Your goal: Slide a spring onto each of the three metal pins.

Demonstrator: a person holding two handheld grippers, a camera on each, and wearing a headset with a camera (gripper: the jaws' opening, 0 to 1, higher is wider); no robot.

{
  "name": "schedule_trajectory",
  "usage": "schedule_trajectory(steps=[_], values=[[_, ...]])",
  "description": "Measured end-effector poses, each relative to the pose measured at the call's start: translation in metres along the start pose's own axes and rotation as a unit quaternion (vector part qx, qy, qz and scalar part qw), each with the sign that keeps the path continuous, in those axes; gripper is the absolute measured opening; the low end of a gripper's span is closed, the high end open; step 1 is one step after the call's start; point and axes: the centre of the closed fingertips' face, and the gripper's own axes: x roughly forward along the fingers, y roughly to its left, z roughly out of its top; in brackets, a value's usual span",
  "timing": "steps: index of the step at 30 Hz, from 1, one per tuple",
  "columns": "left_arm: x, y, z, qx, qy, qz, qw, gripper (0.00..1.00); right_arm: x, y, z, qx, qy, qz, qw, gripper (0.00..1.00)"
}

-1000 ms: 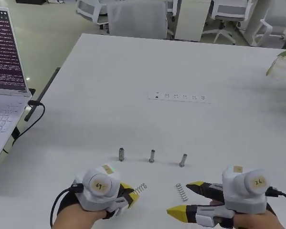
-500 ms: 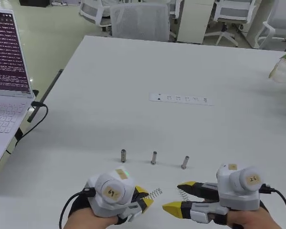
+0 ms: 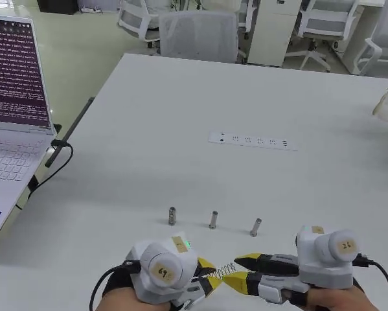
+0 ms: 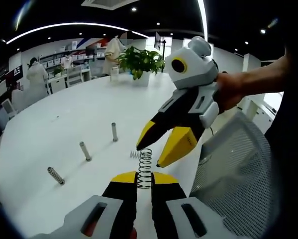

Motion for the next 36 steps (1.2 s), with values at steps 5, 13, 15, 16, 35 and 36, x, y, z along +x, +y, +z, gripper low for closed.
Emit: schedule_trajectory(steps=[5,13,15,16,35,36], values=[[-0.001,-0.001,0.002,0.01,-0.002,-0.002,0.9999,0.02,0.001,0.002,0.0,0.009,0.001,0.011,0.9999,0.25],[-0.001,-0.007,0.001,0.03,0.001,-0.008,0.9995,0.02,0.002,0.006,-0.003,0.011,0.006,0.024,0.9996,0.16],[-0.001,-0.008,0.001,0.033,0.002,-0.009,0.9994,0.02,0.001,0.006,-0.003,0.012,0.008,0.024,0.9996,0.14],[-0.001,-0.008,0.0,0.035,0.003,-0.01,0.9993,0.02,0.001,0.006,-0.003,0.011,0.008,0.025,0.9996,0.14],[0.005,-0.015,0.001,0.075,0.012,-0.019,0.9969,0.02,-0.002,0.017,-0.003,-0.006,0.031,0.047,0.9984,0.09],[0.005,-0.015,0.001,0.072,0.009,-0.02,0.9972,0.02,-0.002,0.018,-0.003,-0.009,0.033,0.047,0.9983,0.09]])
